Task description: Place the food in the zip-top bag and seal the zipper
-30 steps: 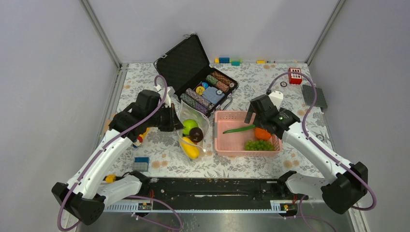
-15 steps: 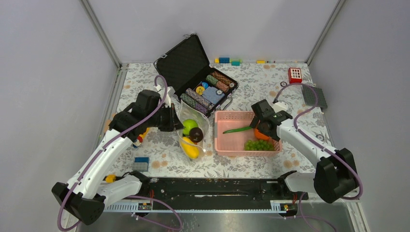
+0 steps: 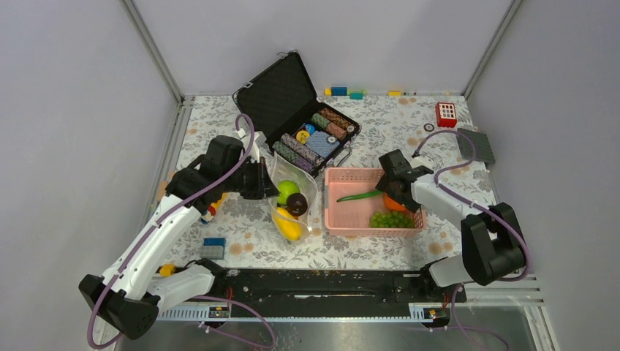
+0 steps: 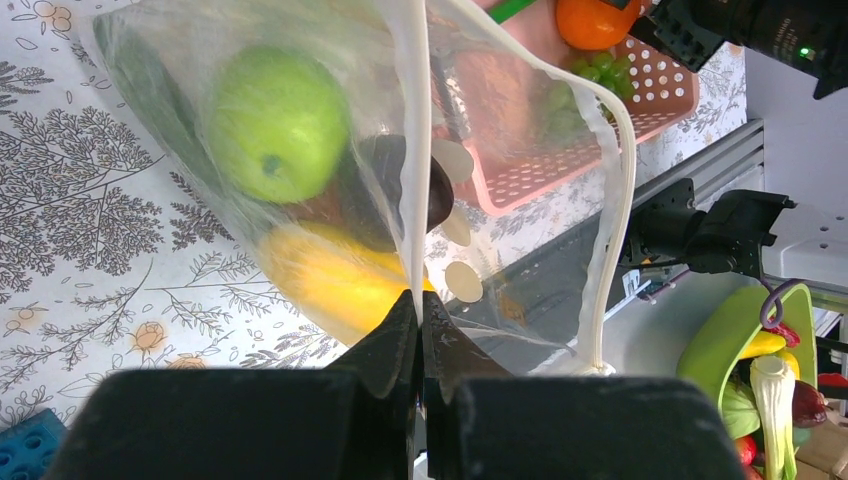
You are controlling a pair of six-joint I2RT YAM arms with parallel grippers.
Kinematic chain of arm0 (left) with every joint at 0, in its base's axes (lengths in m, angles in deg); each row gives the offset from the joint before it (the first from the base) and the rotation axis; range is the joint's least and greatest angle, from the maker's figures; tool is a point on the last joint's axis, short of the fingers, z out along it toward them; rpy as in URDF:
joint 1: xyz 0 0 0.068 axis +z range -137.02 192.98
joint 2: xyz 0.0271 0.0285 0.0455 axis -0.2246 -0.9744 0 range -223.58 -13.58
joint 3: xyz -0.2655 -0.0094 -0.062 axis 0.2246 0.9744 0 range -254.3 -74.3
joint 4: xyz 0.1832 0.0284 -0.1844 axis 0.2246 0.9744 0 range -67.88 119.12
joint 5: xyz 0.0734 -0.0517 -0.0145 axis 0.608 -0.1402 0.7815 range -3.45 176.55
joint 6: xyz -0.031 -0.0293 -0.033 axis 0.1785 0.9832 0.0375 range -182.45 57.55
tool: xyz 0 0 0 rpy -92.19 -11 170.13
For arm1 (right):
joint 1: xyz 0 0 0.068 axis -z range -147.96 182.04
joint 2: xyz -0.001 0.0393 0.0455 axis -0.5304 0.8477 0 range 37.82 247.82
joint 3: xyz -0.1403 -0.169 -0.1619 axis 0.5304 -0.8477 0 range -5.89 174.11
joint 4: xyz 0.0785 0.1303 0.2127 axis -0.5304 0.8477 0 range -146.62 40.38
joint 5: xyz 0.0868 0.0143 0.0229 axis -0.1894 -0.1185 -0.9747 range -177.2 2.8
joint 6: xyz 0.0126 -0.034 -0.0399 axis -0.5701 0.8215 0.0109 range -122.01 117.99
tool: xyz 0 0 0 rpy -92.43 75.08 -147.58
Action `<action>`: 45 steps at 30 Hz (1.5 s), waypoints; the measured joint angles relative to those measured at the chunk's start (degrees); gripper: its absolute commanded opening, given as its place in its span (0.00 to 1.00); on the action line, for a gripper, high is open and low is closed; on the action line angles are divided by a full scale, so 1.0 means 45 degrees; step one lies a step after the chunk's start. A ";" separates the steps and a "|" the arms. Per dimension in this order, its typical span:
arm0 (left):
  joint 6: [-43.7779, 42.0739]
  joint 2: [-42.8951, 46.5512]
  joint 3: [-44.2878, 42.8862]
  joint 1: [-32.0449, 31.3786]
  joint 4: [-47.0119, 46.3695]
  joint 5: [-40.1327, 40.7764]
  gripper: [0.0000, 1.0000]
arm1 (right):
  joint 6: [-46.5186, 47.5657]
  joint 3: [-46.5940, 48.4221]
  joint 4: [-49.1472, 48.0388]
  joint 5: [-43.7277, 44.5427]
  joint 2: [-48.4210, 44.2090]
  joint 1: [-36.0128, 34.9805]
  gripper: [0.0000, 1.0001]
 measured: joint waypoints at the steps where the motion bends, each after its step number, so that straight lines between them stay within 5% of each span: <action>1: 0.0000 0.0000 0.0000 0.0000 0.0000 -0.0019 0.00 | -0.0029 0.0000 -0.0073 -0.0029 0.0141 0.0024 1.00; 8: -0.0015 0.0000 0.0000 0.0000 0.0000 -0.0141 0.00 | -0.0146 0.0000 -0.0418 -0.0350 0.1039 0.0112 0.94; 17: -0.0049 0.0005 0.0053 0.0000 -0.0015 -0.0267 0.00 | 0.0049 -0.0185 -0.0801 -0.0418 0.0899 0.0136 0.64; 24: -0.0126 0.0010 0.0112 0.0000 -0.0058 -0.0296 0.00 | 0.0962 -0.0447 -0.0821 -0.0899 -0.0845 0.0155 0.61; 30: -0.0194 0.0121 0.0112 0.0000 -0.0063 -0.0287 0.00 | 0.2691 -0.0772 -0.1744 -0.3269 -0.4206 0.0175 0.53; 35: -0.0267 0.0223 0.0112 0.0000 -0.0078 -0.0296 0.00 | 0.3900 -0.0748 -0.3143 -0.7344 -0.6314 -0.0049 0.50; 45: -0.0272 0.0287 0.0214 0.0015 -0.0219 -0.0495 0.00 | 0.5377 0.2239 -0.5474 -1.1885 -0.4420 -0.3847 0.52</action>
